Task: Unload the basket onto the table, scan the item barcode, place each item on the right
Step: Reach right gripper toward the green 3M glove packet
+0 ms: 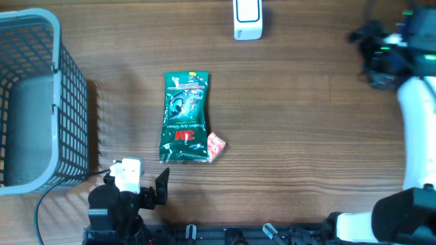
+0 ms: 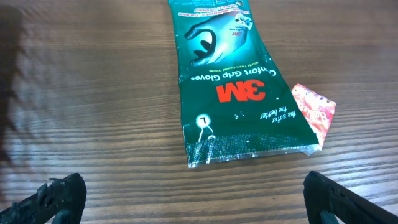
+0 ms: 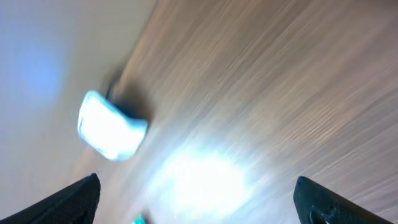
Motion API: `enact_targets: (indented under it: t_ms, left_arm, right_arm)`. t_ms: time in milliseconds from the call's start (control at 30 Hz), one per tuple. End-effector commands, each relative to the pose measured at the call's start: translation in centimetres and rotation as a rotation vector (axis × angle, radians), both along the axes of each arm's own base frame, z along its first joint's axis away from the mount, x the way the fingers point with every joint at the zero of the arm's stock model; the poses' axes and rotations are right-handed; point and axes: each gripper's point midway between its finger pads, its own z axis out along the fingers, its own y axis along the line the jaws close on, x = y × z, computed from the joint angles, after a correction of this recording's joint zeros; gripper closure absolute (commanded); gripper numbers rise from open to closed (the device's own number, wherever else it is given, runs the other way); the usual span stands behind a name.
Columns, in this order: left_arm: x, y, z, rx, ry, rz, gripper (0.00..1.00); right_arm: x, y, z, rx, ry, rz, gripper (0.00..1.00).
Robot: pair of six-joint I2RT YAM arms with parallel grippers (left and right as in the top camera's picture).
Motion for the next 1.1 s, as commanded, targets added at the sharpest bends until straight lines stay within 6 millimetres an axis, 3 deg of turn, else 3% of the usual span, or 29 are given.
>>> enact_targets:
  t_ms: [0,100,167,300,500,600,700,867,933,967,1067]
  left_arm:
    - [0.0,-0.1,0.1,-0.012,-0.004,0.0,0.0]
    - [0.0,-0.1,0.1,-0.012,-0.004,0.0,0.0]
    - [0.0,-0.1,0.1,-0.012,-0.004,0.0,0.0]
    - [0.0,-0.1,0.1,-0.012,-0.004,0.0,0.0]
    - [0.0,-0.1,0.1,-0.012,-0.004,0.0,0.0]
    - [0.0,-0.1,0.1,-0.012,-0.004,0.0,0.0]
    - [0.0,-0.1,0.1,-0.012,-0.004,0.0,0.0]
    - [0.0,-0.1,0.1,-0.012,-0.004,0.0,0.0]
    - [0.0,-0.1,0.1,-0.012,-0.004,0.0,0.0]
    - [0.0,-0.1,0.1,-0.012,-0.004,0.0,0.0]
    - [0.0,-0.1,0.1,-0.012,-0.004,0.0,0.0]
  right_arm:
    - [-0.7,11.2,-3.2,-0.026,0.041,0.399,0.0]
    - [-1.4,19.2,-6.2,-0.153,-0.002,0.77,0.0]
    - [-2.6,23.8,-10.0,-0.175,0.044,0.914,0.0]
    - [-4.6,28.9,-15.8,-0.232,0.125,1.024,0.01]
    - [-5.7,34.4,-18.7,-0.295,0.06,1.117,0.0]
    - [-6.0,36.1,-19.7,-0.268,0.051,1.103,0.0]
    - [-6.6,37.4,-21.2,-0.258,0.056,1.113,0.01]
    - [-8.2,37.5,-26.2,-0.252,0.175,1.077,0.02]
    - [-8.7,37.4,-27.7,-0.207,0.236,1.039,0.13]
    - [-8.7,37.4,-27.9,-0.195,0.248,1.04,0.29]
    - [-8.5,36.7,-27.7,-0.191,0.284,1.011,0.95]
